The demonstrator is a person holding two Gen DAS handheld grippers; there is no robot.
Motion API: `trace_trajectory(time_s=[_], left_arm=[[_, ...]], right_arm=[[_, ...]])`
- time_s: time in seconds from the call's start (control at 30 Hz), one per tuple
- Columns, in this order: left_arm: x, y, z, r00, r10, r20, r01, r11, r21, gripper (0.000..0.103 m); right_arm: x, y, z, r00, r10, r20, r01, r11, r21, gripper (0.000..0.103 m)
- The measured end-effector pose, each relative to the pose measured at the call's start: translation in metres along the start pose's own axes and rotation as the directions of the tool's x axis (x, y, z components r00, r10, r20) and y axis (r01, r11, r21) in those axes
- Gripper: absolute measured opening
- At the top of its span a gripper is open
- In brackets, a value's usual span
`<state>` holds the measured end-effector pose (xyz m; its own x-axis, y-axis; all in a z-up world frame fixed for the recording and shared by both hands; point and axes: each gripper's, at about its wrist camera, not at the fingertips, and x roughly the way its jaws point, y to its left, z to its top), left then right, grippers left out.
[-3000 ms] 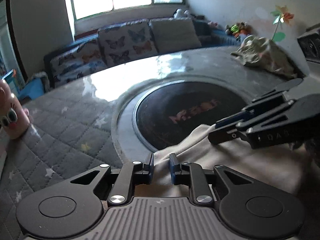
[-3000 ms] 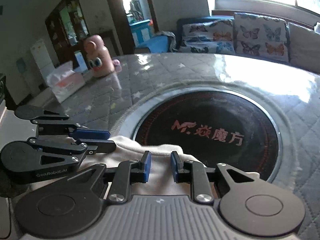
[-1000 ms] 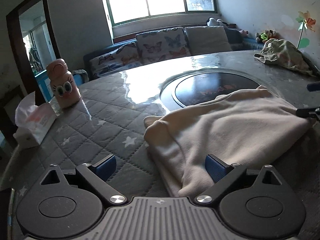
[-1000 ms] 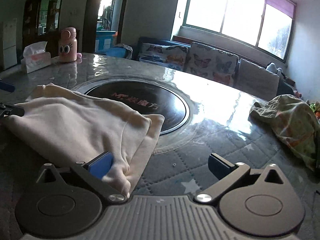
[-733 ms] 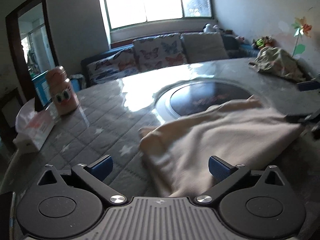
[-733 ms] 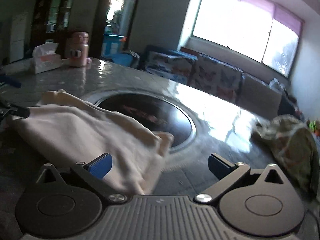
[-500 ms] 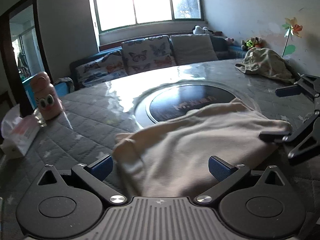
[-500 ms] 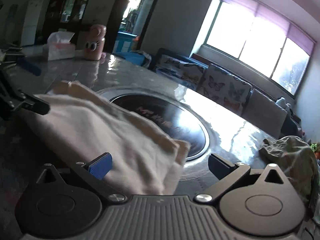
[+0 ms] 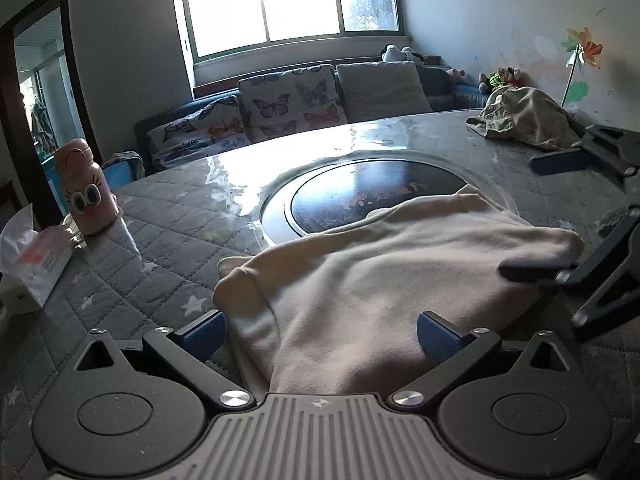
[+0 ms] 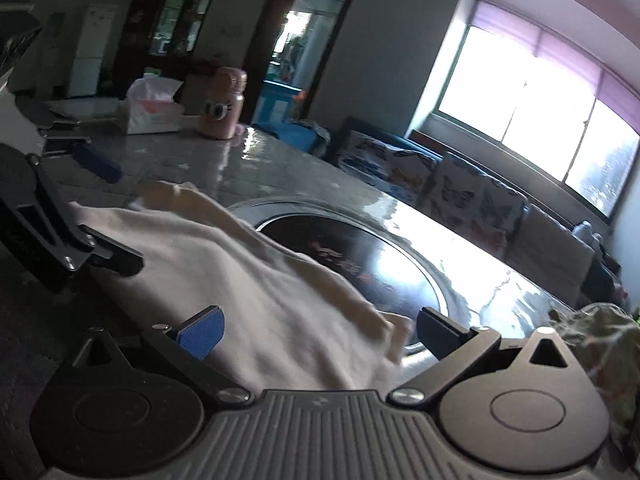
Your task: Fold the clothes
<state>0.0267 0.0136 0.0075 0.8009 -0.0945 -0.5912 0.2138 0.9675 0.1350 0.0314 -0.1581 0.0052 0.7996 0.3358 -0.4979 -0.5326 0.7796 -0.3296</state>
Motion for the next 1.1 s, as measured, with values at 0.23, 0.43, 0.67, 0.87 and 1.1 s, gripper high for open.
trace_trajectory(time_s=[0.23,0.43,0.67,0.87,1.1], left_arm=[[0.000,0.003,-0.005,1.000,-0.011,-0.014,0.010,1.000,-0.021,0.103],[-0.007,0.011,-0.005,1.000,0.010,-0.011,-0.010,0.999,-0.033,0.103],[-0.011,0.021,-0.011,1.000,0.021,-0.015,-0.022,0.997,-0.068,0.103],[-0.019,0.031,-0.013,0.999,0.045,-0.004,-0.045,0.994,-0.102,0.103],[-0.013,0.050,-0.030,0.995,0.076,-0.067,-0.085,0.984,-0.157,0.103]], right_arm=[[0.006,0.006,0.000,0.999,0.025,-0.021,-0.025,0.999,-0.030,0.103],[0.007,0.017,0.011,0.998,0.066,0.017,-0.065,0.997,-0.048,0.103],[0.015,0.024,0.014,0.995,0.095,-0.006,-0.095,0.994,-0.058,0.103],[0.017,0.029,0.021,0.993,0.114,0.007,-0.113,0.991,-0.066,0.103],[0.020,0.030,0.021,0.992,0.123,-0.006,-0.123,0.990,-0.062,0.103]])
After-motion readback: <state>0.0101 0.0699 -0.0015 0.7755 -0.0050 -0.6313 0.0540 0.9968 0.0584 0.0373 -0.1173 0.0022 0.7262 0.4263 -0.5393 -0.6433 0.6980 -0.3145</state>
